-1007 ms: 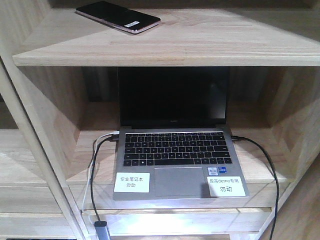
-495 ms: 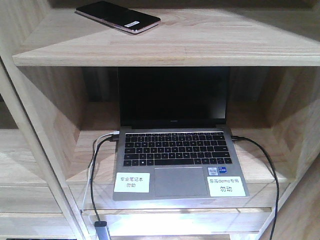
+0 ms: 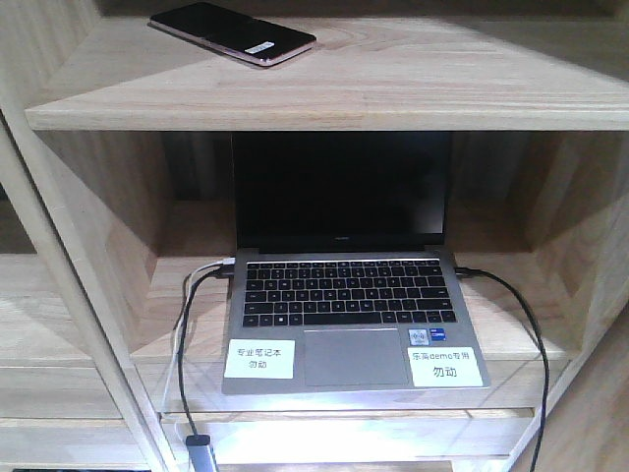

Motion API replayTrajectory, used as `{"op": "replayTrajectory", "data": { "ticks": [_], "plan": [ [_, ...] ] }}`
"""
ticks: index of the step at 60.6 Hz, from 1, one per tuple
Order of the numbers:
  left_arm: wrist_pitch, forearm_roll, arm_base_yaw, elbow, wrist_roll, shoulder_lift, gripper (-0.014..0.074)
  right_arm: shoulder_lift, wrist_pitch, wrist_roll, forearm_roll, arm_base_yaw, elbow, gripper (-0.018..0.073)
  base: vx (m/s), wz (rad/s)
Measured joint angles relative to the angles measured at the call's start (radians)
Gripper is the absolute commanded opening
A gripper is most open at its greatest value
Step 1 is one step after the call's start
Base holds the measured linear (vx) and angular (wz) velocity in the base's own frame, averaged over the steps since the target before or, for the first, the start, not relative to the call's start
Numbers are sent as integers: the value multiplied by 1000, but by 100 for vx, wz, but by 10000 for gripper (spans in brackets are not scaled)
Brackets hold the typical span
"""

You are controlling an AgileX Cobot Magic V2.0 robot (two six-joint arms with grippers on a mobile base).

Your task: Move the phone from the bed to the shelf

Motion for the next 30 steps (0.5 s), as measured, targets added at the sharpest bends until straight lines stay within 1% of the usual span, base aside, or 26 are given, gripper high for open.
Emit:
{"op": "replayTrajectory", "data": {
  "ticks": [30],
  "plan": [
    [0, 0, 0, 0, 0, 0, 1, 0, 6, 0, 0, 0, 0, -6, 0, 0]
  ]
}}
